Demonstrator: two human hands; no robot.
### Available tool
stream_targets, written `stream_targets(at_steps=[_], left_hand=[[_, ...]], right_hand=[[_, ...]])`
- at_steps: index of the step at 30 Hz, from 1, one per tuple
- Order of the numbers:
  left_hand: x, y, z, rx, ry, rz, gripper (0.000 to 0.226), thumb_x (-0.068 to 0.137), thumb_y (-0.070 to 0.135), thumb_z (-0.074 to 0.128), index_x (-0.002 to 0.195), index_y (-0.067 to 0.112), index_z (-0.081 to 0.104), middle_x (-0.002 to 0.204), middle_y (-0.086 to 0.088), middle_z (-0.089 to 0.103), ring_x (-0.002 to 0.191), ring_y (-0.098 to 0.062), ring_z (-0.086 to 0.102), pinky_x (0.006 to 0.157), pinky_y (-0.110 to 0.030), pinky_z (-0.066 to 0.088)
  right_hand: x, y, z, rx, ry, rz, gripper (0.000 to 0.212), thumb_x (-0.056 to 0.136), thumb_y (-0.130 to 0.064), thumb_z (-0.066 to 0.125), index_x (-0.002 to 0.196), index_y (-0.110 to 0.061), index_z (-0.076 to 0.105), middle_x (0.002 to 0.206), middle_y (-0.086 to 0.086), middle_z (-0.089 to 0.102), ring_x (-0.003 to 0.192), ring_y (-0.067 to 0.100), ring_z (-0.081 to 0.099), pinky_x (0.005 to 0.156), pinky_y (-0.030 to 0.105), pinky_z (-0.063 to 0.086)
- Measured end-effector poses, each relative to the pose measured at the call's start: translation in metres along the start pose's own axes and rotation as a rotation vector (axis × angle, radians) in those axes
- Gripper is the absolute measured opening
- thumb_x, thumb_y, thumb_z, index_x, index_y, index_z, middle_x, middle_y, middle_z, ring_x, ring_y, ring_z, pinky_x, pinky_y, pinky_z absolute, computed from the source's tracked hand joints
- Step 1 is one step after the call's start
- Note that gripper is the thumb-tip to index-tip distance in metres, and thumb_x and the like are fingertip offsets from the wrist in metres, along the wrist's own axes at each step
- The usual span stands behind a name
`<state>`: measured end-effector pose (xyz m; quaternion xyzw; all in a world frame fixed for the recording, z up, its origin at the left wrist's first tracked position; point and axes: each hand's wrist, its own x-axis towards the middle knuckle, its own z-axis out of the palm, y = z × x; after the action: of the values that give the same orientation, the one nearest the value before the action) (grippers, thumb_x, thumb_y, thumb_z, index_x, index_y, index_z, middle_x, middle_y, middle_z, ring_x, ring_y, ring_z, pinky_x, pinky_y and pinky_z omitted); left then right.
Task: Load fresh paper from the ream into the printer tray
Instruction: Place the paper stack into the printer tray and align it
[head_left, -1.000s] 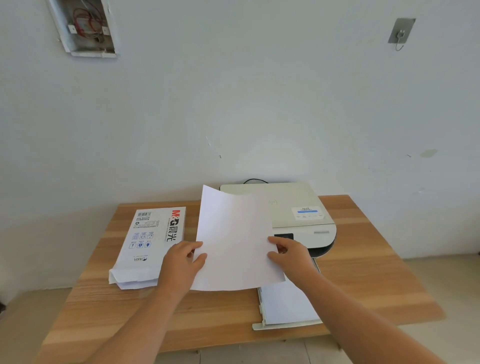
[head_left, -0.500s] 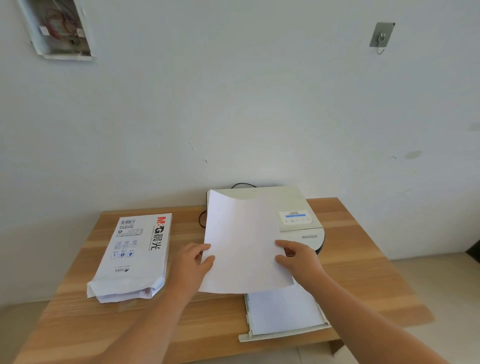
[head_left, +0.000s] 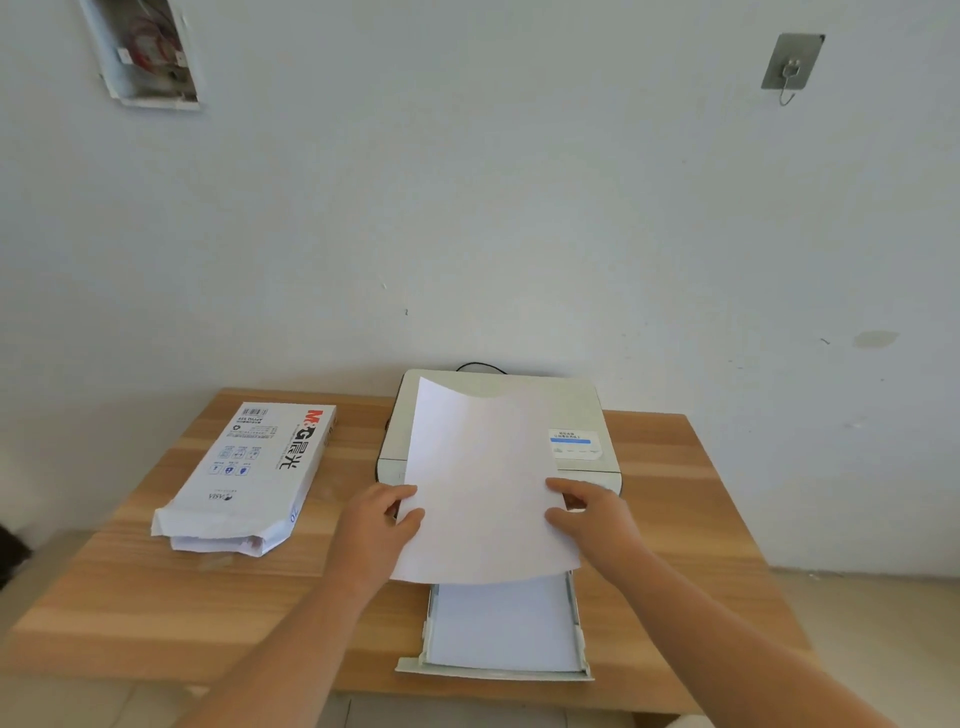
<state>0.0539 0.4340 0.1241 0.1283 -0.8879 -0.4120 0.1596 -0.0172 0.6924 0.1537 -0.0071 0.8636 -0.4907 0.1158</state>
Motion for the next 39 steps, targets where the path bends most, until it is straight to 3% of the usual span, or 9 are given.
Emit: stream_targets(at_steps=[5, 9, 18, 25, 32, 39], left_hand=[[-0.008, 0.008, 0.015, 0.021, 0.0, -0.02, 0.031, 0.083, 0.023, 0.07, 0.114, 0.021, 0.066, 0.096, 0.007, 0.06, 0.084, -0.005, 0.052, 0.072, -0.011, 0.038], [-0.011, 0.009, 0.019, -0.001, -0.025, -0.034, 0.031, 0.083, 0.023, 0.07, 0.114, 0.021, 0.066, 0.096, 0.007, 0.06, 0.088, -0.008, 0.053, 0.078, -0.018, 0.043], [-0.007, 0.018, 0.013, -0.042, -0.044, -0.05, 0.03, 0.082, 0.022, 0.071, 0.112, 0.02, 0.067, 0.09, 0.006, 0.059, 0.082, -0.008, 0.054, 0.067, -0.011, 0.04], [-0.023, 0.018, 0.004, -0.111, -0.057, -0.112, 0.028, 0.081, 0.019, 0.072, 0.109, 0.021, 0.068, 0.08, 0.006, 0.056, 0.075, -0.01, 0.052, 0.062, -0.011, 0.039], [-0.054, 0.018, 0.004, -0.143, -0.077, -0.172, 0.027, 0.08, 0.021, 0.073, 0.106, 0.024, 0.069, 0.077, 0.005, 0.056, 0.072, -0.012, 0.052, 0.063, -0.015, 0.041], [-0.078, 0.018, 0.005, -0.202, -0.09, -0.236, 0.024, 0.077, 0.02, 0.075, 0.099, 0.027, 0.069, 0.082, 0.004, 0.061, 0.075, -0.011, 0.055, 0.065, -0.016, 0.042]], right_hand=[[0.0, 0.014, -0.015, -0.005, -0.023, 0.003, 0.04, 0.083, -0.013, 0.068, 0.122, -0.026, 0.065, 0.098, -0.008, 0.063, 0.094, 0.011, 0.06, 0.089, 0.029, 0.051], [-0.001, 0.019, -0.018, 0.004, -0.037, 0.019, 0.04, 0.084, -0.013, 0.068, 0.121, -0.027, 0.065, 0.101, -0.006, 0.065, 0.09, 0.007, 0.06, 0.078, 0.02, 0.048], [-0.007, 0.014, -0.021, 0.042, 0.0, 0.064, 0.04, 0.082, -0.012, 0.068, 0.119, -0.027, 0.066, 0.101, -0.004, 0.066, 0.089, 0.008, 0.061, 0.073, 0.018, 0.048], [-0.021, 0.021, -0.021, 0.081, -0.032, 0.09, 0.038, 0.082, -0.011, 0.069, 0.117, -0.026, 0.067, 0.105, 0.004, 0.068, 0.096, 0.019, 0.064, 0.087, 0.033, 0.055], [-0.046, 0.036, -0.024, 0.116, -0.075, 0.101, 0.039, 0.082, -0.011, 0.069, 0.119, -0.024, 0.066, 0.109, 0.009, 0.065, 0.098, 0.023, 0.064, 0.093, 0.04, 0.054], [-0.065, 0.046, -0.029, 0.15, -0.126, 0.139, 0.037, 0.084, -0.007, 0.067, 0.12, -0.019, 0.065, 0.113, 0.016, 0.062, 0.093, 0.022, 0.062, 0.08, 0.031, 0.054]])
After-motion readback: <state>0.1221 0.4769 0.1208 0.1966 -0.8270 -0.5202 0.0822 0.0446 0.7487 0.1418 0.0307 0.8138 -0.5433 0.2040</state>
